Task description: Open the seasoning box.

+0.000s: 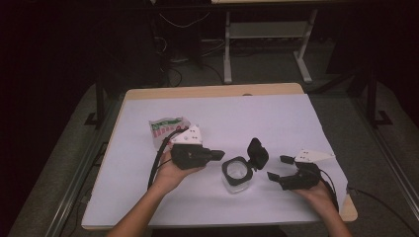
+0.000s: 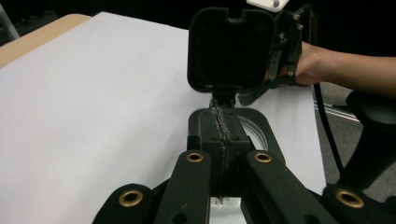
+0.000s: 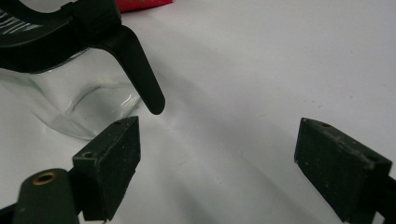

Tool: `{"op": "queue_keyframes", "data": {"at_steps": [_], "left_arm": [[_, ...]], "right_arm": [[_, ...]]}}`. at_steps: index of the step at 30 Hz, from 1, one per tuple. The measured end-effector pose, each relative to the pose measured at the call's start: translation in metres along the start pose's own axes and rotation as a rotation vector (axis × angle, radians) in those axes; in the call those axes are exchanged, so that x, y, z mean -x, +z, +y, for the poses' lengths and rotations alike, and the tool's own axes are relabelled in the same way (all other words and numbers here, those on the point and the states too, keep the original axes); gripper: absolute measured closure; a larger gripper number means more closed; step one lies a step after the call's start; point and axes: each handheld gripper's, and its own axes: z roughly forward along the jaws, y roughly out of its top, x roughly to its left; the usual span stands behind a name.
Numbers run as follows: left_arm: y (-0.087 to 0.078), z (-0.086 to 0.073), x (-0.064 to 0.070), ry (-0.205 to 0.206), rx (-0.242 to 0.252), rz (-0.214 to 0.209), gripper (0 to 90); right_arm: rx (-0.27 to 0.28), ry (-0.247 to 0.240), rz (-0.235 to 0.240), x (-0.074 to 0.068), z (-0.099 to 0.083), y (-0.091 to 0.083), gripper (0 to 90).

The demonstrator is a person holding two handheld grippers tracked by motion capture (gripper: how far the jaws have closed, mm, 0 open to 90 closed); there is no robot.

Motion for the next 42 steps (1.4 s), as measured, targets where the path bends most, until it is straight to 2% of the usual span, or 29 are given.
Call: {"op": "queue_keyframes", "data": {"at_steps": [12, 21, 31, 34, 39, 42], "left_arm": [[-0.027, -0.023, -0.002, -0.02, -0.003, 0.037, 89.7], [-0.053, -0.042, -0.008, -0.06, -0.003, 0.075, 89.5], [-0.093, -0.071, -0.018, -0.141, 0.027, 0.166, 88.6], [-0.104, -0.076, -0.021, -0.153, 0.032, 0.191, 88.1], [-0.117, -0.085, -0.029, -0.191, 0.042, 0.237, 85.8], [-0.122, -0.089, -0.033, -0.199, 0.03, 0.267, 82.8]], "right_arm": [[-0.002, 0.0, -0.001, -0.001, 0.0, 0.0, 14.0], [-0.001, 0.0, -0.002, -0.001, 0.0, 0.0, 14.0], [-0.003, 0.002, -0.002, -0.001, 0.0, 0.0, 14.0], [-0.001, 0.004, -0.003, -0.001, 0.0, 0.0, 14.0], [-0.002, 0.003, -0.002, 0.0, 0.0, 0.0, 14.0], [-0.003, 0.0, -0.001, -0.001, 0.0, 0.0, 14.0]]}}
